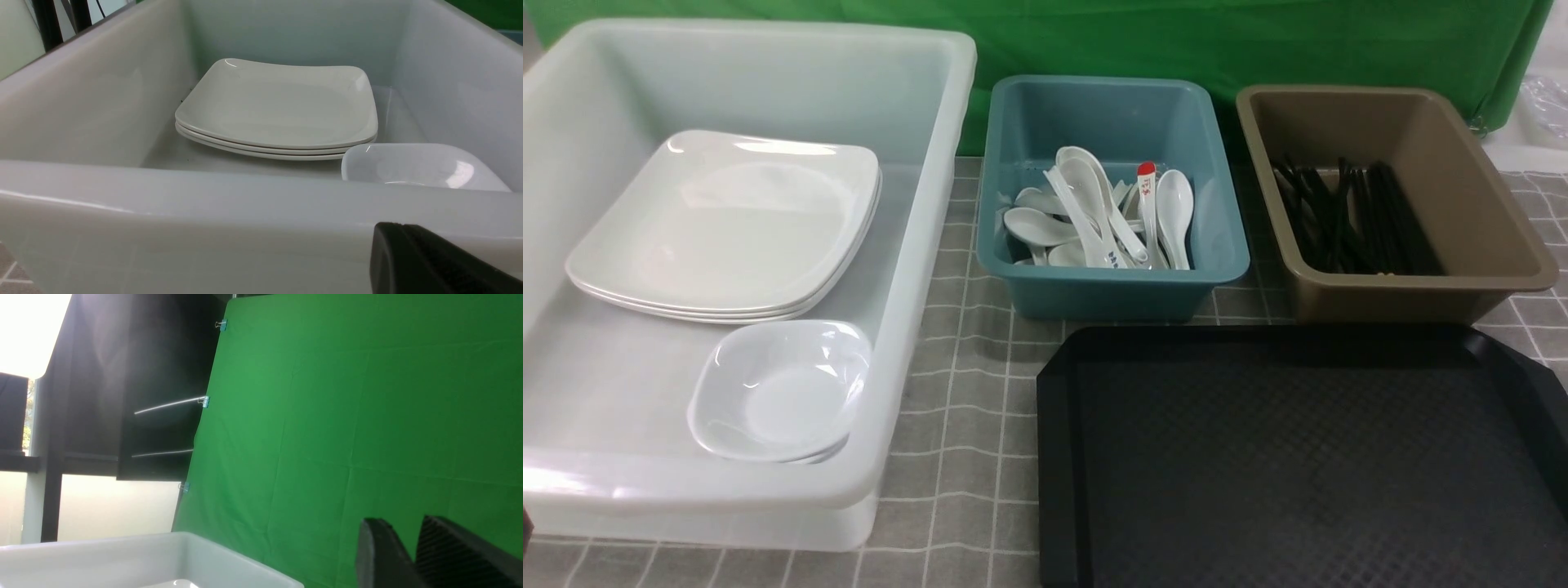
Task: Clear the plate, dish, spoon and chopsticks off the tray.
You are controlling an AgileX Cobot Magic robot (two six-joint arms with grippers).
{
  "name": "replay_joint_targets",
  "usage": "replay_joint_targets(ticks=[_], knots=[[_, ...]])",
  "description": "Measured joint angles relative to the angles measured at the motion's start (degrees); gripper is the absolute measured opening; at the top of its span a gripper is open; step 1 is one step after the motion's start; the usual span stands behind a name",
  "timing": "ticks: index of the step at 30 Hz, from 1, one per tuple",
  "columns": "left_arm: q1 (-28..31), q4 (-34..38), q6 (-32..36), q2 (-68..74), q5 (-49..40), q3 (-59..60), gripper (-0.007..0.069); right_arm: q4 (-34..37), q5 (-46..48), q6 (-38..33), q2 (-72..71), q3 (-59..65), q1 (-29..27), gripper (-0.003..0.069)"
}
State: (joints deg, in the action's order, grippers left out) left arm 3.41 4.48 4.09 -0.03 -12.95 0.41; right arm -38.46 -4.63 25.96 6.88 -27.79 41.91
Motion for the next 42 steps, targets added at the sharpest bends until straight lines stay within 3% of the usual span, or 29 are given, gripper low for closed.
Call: replay_joint_targets(ticks=[12, 16, 18, 19, 24, 31, 34, 39, 42], knots=[[0.0, 0.0, 0.07, 0.0, -0.07, 0.0, 0.0002, 0.44, 0.06, -0.19, 0.0, 0.03, 0.0, 0.0216], [0.0, 0.0, 0.07, 0.0, -0.07, 0.0, 0.0002, 14.26, 0.83, -11.02, 0.0, 0.03, 0.0, 0.0217], [0.0, 0.0, 0.07, 0.0, -0.08, 0.0, 0.0002, 26.54, 2.2, -23.42, 0.0, 0.07, 0.0, 0.0217], [0.0, 0.0, 0.07, 0.0, -0.08, 0.0, 0.0002, 30.02, 2.37, -25.96, 0.0, 0.07, 0.0, 0.0217], [0.0, 0.0, 0.07, 0.0, -0.13, 0.0, 0.0002, 35.86, 3.69, -30.37, 0.0, 0.07, 0.0, 0.0224], [0.0, -0.05, 0.07, 0.0, -0.26, 0.0, 0.0002, 36.87, 11.55, -31.15, -0.3, 0.69, -0.12, 0.0234], [0.0, -0.05, 0.07, 0.0, -0.26, 0.0, 0.0002, 36.92, 13.33, -31.32, -0.59, 2.41, -3.2, 0.0235], [0.0, -0.05, 0.07, 0.0, -0.26, 0.0, 0.0002, 36.59, 14.06, -31.66, -0.64, 13.15, -21.42, 0.0235], [0.0, -0.05, 0.07, 0.0, -0.26, 0.0, 0.0002, 36.42, 14.14, -31.72, -1.03, 19.55, -28.79, 0.0235]])
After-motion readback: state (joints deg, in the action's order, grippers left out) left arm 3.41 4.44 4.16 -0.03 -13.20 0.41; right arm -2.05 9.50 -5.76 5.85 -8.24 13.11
